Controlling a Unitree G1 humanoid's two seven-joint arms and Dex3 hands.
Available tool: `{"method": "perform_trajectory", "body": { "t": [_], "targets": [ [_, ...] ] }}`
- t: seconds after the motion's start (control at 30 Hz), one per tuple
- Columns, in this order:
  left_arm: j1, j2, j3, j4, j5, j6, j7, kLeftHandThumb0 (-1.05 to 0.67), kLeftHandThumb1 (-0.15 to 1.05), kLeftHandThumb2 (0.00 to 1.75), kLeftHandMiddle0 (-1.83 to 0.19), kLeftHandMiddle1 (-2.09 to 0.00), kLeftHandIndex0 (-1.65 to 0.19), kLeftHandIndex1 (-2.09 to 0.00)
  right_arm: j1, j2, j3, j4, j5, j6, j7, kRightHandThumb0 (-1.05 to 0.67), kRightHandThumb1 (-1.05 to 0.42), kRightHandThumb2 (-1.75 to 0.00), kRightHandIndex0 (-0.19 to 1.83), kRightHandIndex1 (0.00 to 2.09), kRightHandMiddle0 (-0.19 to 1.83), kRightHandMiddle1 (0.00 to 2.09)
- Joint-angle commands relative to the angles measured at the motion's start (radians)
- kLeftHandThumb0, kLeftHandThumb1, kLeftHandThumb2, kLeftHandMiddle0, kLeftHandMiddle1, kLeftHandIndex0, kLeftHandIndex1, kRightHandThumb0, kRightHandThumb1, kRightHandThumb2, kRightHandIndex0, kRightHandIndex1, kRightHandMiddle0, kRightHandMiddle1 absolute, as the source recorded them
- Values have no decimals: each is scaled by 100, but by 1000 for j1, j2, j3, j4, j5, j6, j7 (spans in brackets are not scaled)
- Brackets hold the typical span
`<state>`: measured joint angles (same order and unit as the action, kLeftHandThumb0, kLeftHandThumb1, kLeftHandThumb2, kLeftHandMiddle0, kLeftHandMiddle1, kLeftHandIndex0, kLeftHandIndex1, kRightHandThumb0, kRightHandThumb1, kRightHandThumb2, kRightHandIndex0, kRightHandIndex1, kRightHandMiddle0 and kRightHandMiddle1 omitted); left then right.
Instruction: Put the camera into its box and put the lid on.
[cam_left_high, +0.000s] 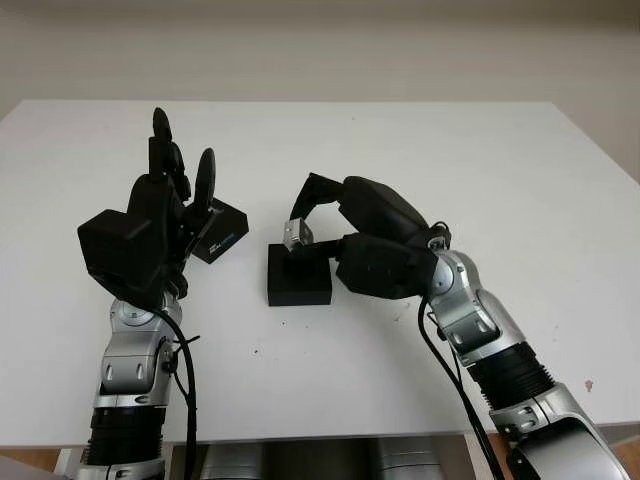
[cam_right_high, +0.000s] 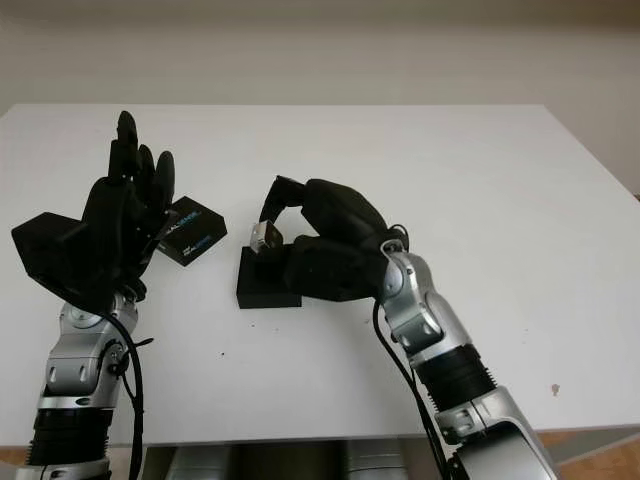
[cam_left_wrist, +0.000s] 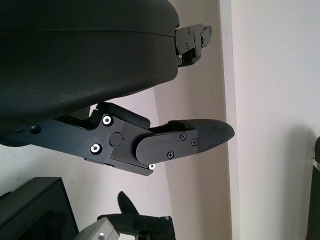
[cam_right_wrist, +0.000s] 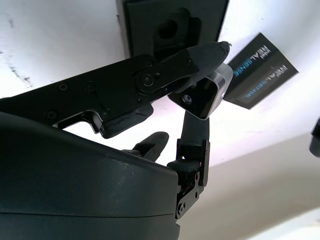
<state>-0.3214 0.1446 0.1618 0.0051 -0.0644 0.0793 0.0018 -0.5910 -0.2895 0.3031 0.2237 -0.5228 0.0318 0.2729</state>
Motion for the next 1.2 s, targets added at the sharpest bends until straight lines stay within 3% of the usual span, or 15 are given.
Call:
{"method": "perform_trajectory", "body": {
  "t": [0.0,0.53,1.17],
  "targets": [
    [-13,2,0,3,2,-16,1,-58,105,53,19,0,19,0,-31,-11,-6,-29,4,12,14,-45,-104,-6,43,25,49,175],
    [-18,-1,-4,2,4,-13,7,-57,105,54,19,0,19,0,-34,-31,19,-19,-13,27,81,-45,-105,-7,44,15,41,176],
    [-15,-3,-1,-5,2,-9,6,-57,105,54,19,0,19,0,-23,-29,74,103,-57,-79,-14,-46,-105,-7,46,10,37,191]
  ]
}}
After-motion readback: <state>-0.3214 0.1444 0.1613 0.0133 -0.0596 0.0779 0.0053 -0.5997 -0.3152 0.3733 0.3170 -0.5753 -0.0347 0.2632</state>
